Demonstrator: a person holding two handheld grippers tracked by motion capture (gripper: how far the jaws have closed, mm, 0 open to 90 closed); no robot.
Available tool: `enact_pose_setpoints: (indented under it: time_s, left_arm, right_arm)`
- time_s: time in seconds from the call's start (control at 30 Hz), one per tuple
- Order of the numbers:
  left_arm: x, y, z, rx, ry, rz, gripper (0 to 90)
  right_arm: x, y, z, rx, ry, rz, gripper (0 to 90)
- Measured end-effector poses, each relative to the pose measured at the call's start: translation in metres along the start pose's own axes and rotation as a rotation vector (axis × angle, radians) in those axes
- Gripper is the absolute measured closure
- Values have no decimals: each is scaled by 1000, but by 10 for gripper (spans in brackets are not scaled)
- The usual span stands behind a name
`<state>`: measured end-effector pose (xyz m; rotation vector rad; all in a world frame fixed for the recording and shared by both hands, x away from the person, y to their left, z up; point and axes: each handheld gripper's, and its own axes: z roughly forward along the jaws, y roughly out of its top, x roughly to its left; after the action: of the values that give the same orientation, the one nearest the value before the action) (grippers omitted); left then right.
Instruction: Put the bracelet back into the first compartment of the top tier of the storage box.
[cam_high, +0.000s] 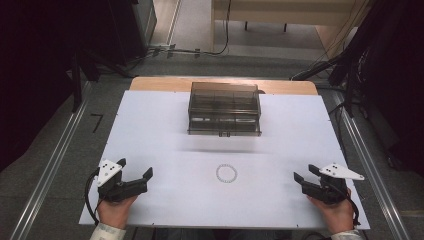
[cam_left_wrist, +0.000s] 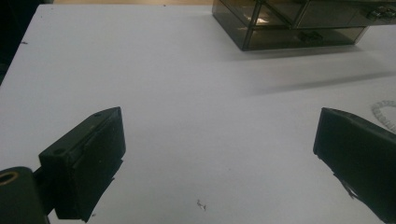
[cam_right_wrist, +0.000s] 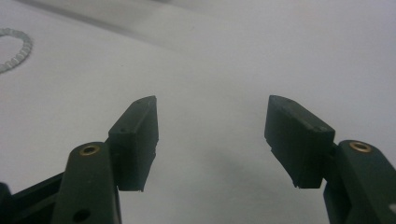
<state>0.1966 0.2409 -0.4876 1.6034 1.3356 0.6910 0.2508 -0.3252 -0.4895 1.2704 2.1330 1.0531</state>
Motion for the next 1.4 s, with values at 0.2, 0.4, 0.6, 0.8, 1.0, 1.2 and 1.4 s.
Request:
enact_pose_setpoints:
  time_s: [0.2,0.4,0.6,0.8,1.0,1.2,1.4]
  left_arm:
    - [0,0,0,0,-1,-2,26]
    - [0,0,0,1,-2,-1,26]
    - [0,0,0,2,-1,-1,26]
    - [0,0,0,1,-1,-1,26]
    - [0,0,0,2,-2,-2,26]
    - [0,0,0,1,-2,-2,26]
    - [0,0,0,1,-3,-2,26]
  right_arm:
    - [10,2,2,-1,23,-23,336]
    - [19,5,6,3,48,-43,341]
    - [27,6,10,6,63,-60,346]
    - [29,7,12,11,76,-62,345]
    - [34,10,14,3,86,-61,347]
    - [39,12,17,8,95,-78,353]
    - [45,14,21,10,107,-93,359]
